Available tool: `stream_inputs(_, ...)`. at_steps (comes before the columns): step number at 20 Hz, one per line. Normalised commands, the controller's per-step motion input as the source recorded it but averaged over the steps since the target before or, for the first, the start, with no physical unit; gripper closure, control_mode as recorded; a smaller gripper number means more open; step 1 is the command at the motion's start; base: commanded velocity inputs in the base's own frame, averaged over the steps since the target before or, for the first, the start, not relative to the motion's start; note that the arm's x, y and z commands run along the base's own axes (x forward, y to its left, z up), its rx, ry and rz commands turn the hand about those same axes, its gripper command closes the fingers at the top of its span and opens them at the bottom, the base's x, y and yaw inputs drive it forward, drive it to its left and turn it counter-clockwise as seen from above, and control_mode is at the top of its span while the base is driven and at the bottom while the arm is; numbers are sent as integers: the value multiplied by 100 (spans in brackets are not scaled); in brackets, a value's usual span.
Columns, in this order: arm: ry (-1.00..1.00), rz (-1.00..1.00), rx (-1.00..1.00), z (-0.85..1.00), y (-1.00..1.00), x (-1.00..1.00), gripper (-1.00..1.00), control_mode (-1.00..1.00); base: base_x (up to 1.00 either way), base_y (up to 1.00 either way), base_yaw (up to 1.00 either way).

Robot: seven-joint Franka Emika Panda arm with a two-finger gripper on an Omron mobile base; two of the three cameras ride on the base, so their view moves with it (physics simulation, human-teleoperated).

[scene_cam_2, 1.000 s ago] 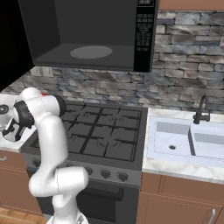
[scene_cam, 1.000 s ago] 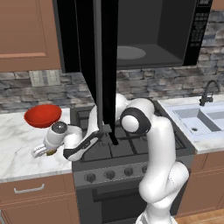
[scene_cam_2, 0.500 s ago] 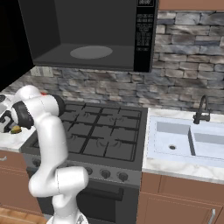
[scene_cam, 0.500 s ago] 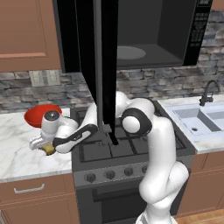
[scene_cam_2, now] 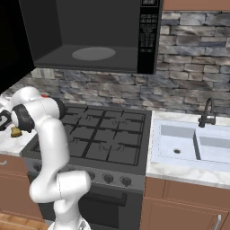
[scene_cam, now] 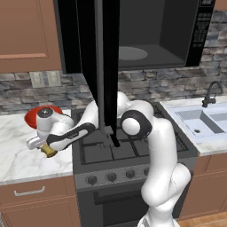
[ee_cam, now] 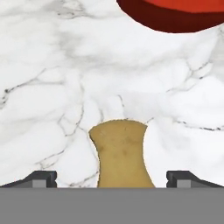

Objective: Place the sponge inside the microwave to prepare for sanitizing.

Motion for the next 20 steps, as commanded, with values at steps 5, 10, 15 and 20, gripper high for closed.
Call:
stream_inputs(5,0,0,0,-1,0,0,-100,-100,0,0,0)
stream_inputs(10,4,0,0,0,0,14,-100,-100,0,0,0)
stream_inputs(15,8,0,0,-7,0,20,-100,-100,0,0,0)
stream_inputs(20,7,0,0,-13,0,13,-100,-100,0,0,0)
